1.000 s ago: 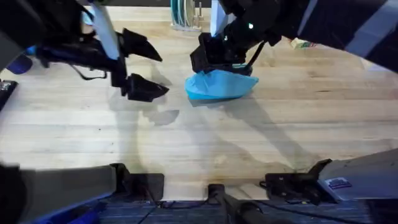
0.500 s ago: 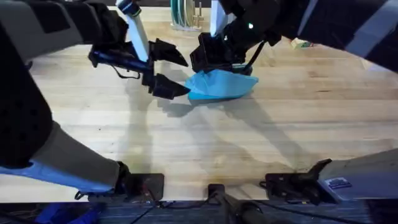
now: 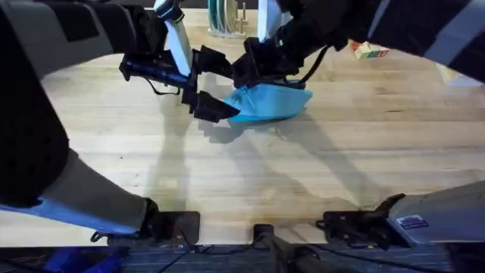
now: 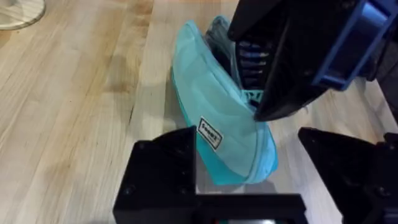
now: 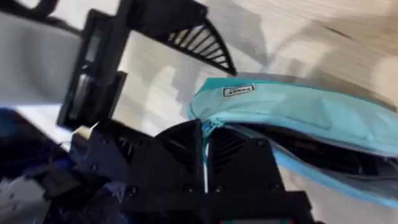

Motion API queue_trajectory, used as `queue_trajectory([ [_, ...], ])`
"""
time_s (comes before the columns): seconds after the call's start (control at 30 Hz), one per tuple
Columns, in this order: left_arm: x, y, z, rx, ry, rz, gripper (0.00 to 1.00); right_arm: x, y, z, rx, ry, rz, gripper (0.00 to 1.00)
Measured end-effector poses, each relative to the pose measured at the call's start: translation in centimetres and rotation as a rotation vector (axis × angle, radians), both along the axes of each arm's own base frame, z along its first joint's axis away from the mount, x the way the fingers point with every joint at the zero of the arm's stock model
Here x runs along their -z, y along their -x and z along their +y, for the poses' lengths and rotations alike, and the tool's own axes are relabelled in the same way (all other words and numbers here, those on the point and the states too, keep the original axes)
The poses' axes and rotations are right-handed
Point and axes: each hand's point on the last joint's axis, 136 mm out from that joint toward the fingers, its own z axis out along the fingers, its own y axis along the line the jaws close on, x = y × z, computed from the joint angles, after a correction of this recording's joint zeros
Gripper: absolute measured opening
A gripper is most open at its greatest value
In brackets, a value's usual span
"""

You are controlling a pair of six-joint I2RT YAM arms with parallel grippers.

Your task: Unzip the bag, pick up the pens from the table one at a time and place them inside, then zip the bag closed.

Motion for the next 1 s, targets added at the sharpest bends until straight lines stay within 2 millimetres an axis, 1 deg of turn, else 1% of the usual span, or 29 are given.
queue_trajectory([
  [0.17,0.0,0.0,0.0,0.0,-0.003,0.003,0.993,-1.2,0.2,0.9,-0.109,-0.11,-0.001,0.031],
  [0.33,0.0,0.1,0.0,0.0,-0.003,0.004,0.993,-2.0,-0.3,1.4,-0.15,-0.166,-0.032,0.031],
  [0.57,0.1,0.1,0.0,0.0,-0.005,0.005,0.993,-2.2,0.1,1.6,-0.176,-0.183,-0.026,0.031],
  [1.0,0.3,0.1,0.1,0.001,-0.02,0.004,0.994,-2.2,0.1,1.6,-0.179,-0.183,-0.029,0.031],
])
